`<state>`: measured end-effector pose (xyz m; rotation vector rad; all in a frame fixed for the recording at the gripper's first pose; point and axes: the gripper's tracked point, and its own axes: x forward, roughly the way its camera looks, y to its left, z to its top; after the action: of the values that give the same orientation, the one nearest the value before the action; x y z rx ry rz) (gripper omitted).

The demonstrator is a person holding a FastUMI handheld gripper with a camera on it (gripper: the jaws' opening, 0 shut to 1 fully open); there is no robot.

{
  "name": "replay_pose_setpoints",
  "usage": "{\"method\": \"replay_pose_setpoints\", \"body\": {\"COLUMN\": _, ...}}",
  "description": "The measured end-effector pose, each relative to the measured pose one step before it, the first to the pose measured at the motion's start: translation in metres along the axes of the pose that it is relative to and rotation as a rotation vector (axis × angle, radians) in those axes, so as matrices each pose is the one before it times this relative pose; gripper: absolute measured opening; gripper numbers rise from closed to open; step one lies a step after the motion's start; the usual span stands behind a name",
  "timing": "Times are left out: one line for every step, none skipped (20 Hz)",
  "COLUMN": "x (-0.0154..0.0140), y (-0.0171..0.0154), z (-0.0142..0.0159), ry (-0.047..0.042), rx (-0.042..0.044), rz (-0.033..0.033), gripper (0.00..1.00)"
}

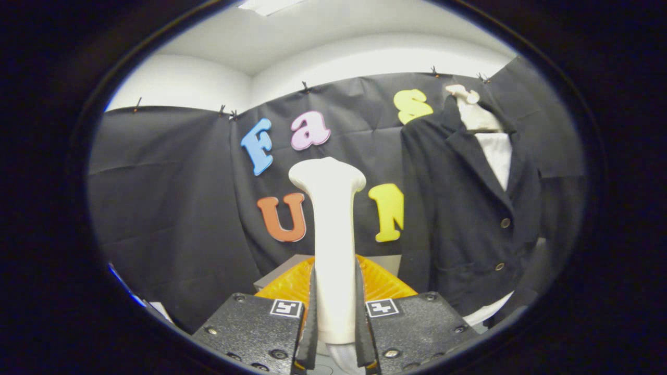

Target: Iron the clothes twice with a garment steamer, once on the left side and once on the right side.

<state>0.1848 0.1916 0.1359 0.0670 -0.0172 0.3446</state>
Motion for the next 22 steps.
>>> {"method": "replay_pose_setpoints", "body": {"x": -0.00802, "y": -0.01232, "z": 0.00707, "ry": -0.02117, "rx": -0.00656, "rz": -0.02614, "gripper": 0.32}}
{"method": "replay_pose_setpoints", "body": {"x": -0.00399, "y": -0.01145, "z": 0.00627, "ry": -0.01085, "rx": 0.00351, "rz": -0.02192, "gripper": 0.32}}
{"method": "replay_pose_setpoints", "body": {"x": -0.00506, "y": -0.01127, "z": 0.00644, "ry": -0.01098, "rx": 0.00756, "rz": -0.02023, "gripper": 0.32}}
{"method": "replay_pose_setpoints", "body": {"x": -0.00550, "y": -0.01183, "z": 0.00633, "ry": -0.01202, "rx": 0.00094, "rz": -0.02403, "gripper": 0.32}}
{"method": "replay_pose_setpoints", "body": {"x": -0.00399, "y": -0.01317, "z": 0.00623, "ry": -0.01043, "rx": -0.00265, "rz": -0.02455, "gripper": 0.32}}
{"method": "replay_pose_setpoints", "body": {"x": -0.00364, "y": -0.00984, "z": 0.00729, "ry": -0.01637, "rx": 0.00505, "rz": -0.01667, "gripper": 0.32}}
{"method": "replay_pose_setpoints", "body": {"x": -0.00273, "y": -0.01002, "z": 0.00655, "ry": -0.00862, "rx": 0.00479, "rz": -0.01639, "gripper": 0.32}}
{"method": "replay_pose_setpoints", "body": {"x": -0.00145, "y": -0.00979, "z": 0.00452, "ry": -0.01142, "rx": 0.00209, "rz": -0.01748, "gripper": 0.32}}
{"method": "replay_pose_setpoints", "body": {"x": -0.00060, "y": -0.00850, "z": 0.00673, "ry": -0.01292, "rx": -0.00117, "rz": -0.01689, "gripper": 0.32}}
{"method": "replay_pose_setpoints", "body": {"x": 0.00044, "y": -0.00752, "z": 0.00682, "ry": -0.01473, "rx": 0.00235, "rz": -0.01197, "gripper": 0.32}}
{"method": "replay_pose_setpoints", "body": {"x": 0.00091, "y": -0.00702, "z": 0.00759, "ry": -0.01066, "rx": -0.00032, "rz": -0.01101, "gripper": 0.32}}
{"method": "replay_pose_setpoints", "body": {"x": 0.00123, "y": -0.00826, "z": 0.00494, "ry": -0.01121, "rx": -0.00880, "rz": -0.01432, "gripper": 0.32}}
{"method": "replay_pose_setpoints", "body": {"x": 0.00205, "y": -0.00691, "z": 0.00469, "ry": -0.00510, "rx": -0.01010, "rz": -0.01504, "gripper": 0.32}}
{"method": "replay_pose_setpoints", "body": {"x": 0.00247, "y": -0.00493, "z": 0.00440, "ry": -0.00987, "rx": -0.00532, "rz": -0.01149, "gripper": 0.32}}
{"method": "replay_pose_setpoints", "body": {"x": 0.00407, "y": -0.00524, "z": 0.00410, "ry": -0.01141, "rx": -0.00704, "rz": -0.01372, "gripper": 0.32}}
{"method": "replay_pose_setpoints", "body": {"x": 0.00514, "y": -0.00595, "z": 0.00275, "ry": -0.00835, "rx": -0.00861, "rz": -0.01839, "gripper": 0.32}}
{"method": "replay_pose_setpoints", "body": {"x": 0.00562, "y": -0.00499, "z": 0.00105, "ry": -0.00213, "rx": -0.00917, "rz": -0.01494, "gripper": 0.32}}
{"method": "replay_pose_setpoints", "body": {"x": 0.00437, "y": -0.00186, "z": 0.00000, "ry": -0.00196, "rx": -0.00296, "rz": -0.00638, "gripper": 0.32}}
{"method": "replay_pose_setpoints", "body": {"x": 0.00602, "y": -0.00233, "z": 0.00016, "ry": 0.00044, "rx": -0.00484, "rz": -0.00634, "gripper": 0.32}}
{"method": "replay_pose_setpoints", "body": {"x": 0.00662, "y": -0.00435, "z": -0.00040, "ry": -0.00141, "rx": -0.00792, "rz": -0.01438, "gripper": 0.32}}
{"method": "replay_pose_setpoints", "body": {"x": 0.00672, "y": -0.00459, "z": 0.00023, "ry": -0.00292, "rx": -0.00947, "rz": -0.01644, "gripper": 0.32}}
{"method": "replay_pose_setpoints", "body": {"x": 0.00702, "y": -0.00205, "z": 0.00043, "ry": -0.00063, "rx": -0.00741, "rz": -0.01236, "gripper": 0.32}}
